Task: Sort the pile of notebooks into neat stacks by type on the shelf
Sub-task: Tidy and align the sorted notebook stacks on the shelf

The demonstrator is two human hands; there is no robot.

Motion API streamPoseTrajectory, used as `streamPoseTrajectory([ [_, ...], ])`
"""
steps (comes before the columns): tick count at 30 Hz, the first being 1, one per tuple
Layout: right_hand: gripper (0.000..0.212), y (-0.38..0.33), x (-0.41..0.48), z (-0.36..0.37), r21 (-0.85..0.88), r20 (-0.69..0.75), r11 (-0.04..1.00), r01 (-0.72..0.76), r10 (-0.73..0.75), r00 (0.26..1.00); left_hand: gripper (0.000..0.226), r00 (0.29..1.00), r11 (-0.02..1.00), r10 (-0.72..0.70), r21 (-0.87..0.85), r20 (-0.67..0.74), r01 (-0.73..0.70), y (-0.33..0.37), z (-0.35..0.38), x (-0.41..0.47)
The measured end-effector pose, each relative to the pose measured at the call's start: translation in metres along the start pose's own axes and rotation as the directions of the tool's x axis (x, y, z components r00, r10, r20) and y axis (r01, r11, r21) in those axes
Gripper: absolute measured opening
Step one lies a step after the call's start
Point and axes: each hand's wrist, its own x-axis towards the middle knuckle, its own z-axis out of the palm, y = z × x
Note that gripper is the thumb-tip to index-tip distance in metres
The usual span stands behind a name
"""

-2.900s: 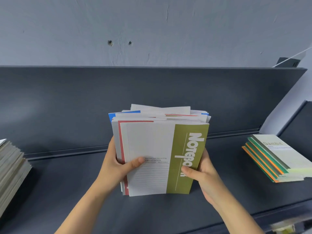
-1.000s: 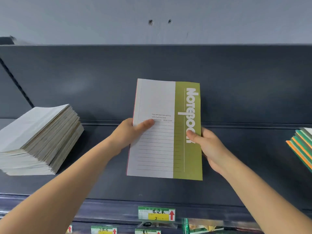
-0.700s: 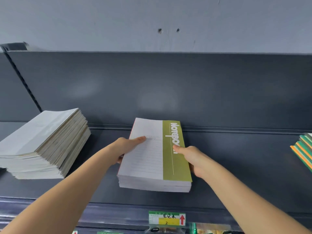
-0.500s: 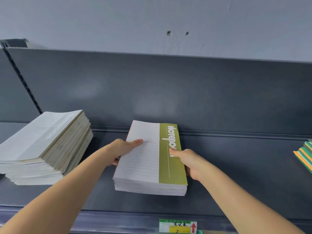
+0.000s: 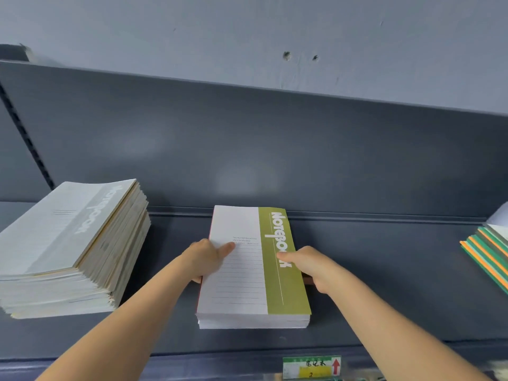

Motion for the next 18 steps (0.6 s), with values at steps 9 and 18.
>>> streamPoseTrajectory([
  [9, 0.041, 0.012, -0.012, 0.003, -0.229, -0.090, 0.965, 0.125, -0.149, 0.985, 0.072, 0.984, 0.976, 0.072, 0.217, -0.164, -0.035, 0.000, -0.001, -0.002],
  [18, 0.043, 0.041, -0.058, -0.076, -0.605, -0.067, 0.761, 0.236, -0.344, 0.937, 0.058, 0.780, 0.677, 0.598, 0.637, -0.183, -0.369, 0.082, 0.028, -0.069],
])
